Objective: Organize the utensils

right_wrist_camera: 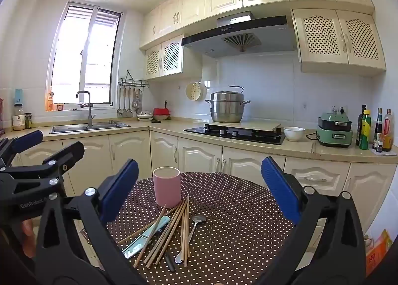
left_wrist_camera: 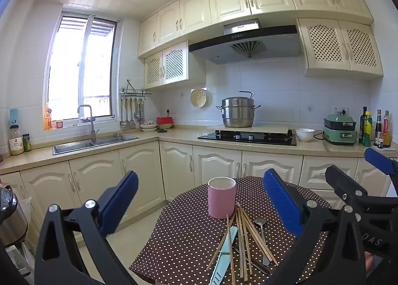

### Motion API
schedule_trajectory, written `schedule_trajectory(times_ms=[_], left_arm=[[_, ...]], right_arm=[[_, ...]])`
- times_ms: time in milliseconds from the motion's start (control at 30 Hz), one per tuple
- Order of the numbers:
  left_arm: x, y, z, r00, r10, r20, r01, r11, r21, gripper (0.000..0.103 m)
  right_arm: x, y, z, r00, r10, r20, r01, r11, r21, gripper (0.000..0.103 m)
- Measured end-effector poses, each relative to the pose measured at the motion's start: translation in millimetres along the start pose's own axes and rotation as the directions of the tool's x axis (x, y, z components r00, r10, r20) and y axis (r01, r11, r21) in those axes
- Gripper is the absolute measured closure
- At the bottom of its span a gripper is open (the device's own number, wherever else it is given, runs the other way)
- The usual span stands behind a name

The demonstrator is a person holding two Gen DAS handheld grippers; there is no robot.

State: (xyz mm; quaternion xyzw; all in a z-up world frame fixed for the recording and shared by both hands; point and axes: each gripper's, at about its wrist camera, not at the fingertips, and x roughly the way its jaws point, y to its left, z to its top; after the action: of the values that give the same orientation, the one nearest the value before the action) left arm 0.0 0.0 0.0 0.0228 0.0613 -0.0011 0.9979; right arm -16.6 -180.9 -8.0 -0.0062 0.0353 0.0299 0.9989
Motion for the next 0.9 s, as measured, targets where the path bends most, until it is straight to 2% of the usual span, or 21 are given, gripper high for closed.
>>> schedule_trajectory(times_ms=[300, 900], left_arm=[[1, 1, -1, 1.0, -0.005, -0.008, 0.005, 1.0, -0.002, 0.004], [2, 6, -5, 1.0, 0.001, -0.016, -0.001, 1.0, -0.019, 0.004]], right_arm=[[4, 1, -8, 1.0, 0.003, -0.006, -0.003, 1.0, 0.004, 0.006], [4, 4, -4, 1.0, 0.02, -0.021, -0.02, 1.0, 0.017, 0.006]])
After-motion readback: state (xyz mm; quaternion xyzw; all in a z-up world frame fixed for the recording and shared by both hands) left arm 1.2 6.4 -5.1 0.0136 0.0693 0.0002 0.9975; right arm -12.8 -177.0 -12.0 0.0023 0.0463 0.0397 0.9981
